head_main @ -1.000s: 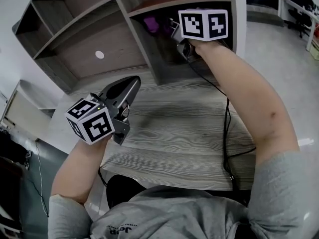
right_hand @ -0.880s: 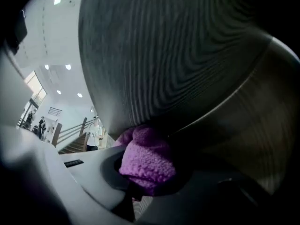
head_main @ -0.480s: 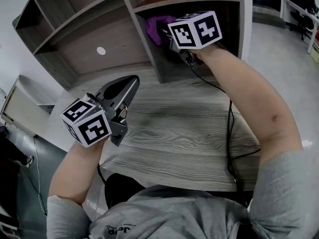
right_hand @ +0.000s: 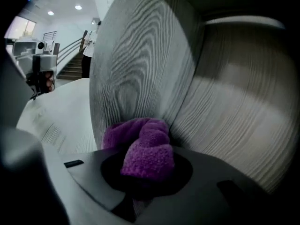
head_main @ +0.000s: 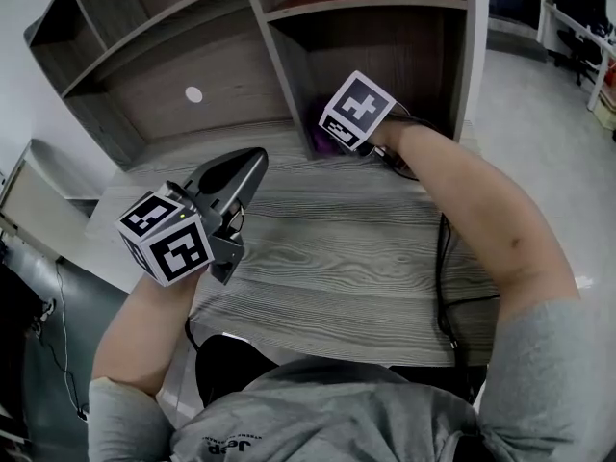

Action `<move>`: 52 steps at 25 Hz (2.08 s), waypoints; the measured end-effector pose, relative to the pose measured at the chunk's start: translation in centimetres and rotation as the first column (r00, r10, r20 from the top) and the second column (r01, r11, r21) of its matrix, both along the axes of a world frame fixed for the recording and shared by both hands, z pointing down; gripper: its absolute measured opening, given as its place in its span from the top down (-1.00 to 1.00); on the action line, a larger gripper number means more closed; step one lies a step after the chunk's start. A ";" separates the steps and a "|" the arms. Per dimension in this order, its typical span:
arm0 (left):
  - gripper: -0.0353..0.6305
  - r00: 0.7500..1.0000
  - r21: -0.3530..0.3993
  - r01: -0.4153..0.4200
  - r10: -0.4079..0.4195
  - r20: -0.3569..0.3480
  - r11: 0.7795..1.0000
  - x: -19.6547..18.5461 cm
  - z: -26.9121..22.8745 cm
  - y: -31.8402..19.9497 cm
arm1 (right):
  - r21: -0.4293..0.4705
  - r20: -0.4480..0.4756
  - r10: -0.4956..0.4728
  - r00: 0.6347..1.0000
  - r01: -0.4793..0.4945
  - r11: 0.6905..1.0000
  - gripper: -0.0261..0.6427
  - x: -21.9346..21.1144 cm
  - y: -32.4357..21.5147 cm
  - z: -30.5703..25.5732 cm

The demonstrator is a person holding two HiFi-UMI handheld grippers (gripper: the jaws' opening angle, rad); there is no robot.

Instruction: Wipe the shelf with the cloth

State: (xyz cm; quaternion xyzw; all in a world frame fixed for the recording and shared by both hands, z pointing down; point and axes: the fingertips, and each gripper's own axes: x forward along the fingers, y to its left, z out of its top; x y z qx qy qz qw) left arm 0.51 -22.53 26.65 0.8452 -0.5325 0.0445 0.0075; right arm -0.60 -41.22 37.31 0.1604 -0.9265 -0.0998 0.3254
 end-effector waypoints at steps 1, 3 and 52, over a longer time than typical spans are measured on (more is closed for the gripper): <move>0.86 1.000 -0.001 0.001 -0.001 0.002 1.000 -0.1 0.1 0.1 | 0.011 0.054 0.002 0.999 -0.003 1.000 0.73 0.2 0.0 -1.3; 0.86 1.000 -0.002 0.004 -0.004 0.004 1.000 -0.2 0.1 0.1 | 0.001 0.264 0.001 0.964 -0.001 1.000 0.73 1.1 0.0 -6.2; 0.86 0.841 -0.022 -0.541 0.541 -0.008 0.841 3.0 3.2 -1.7 | 0.975 -0.208 0.901 0.380 0.150 0.162 0.72 18.3 -2.6 -15.8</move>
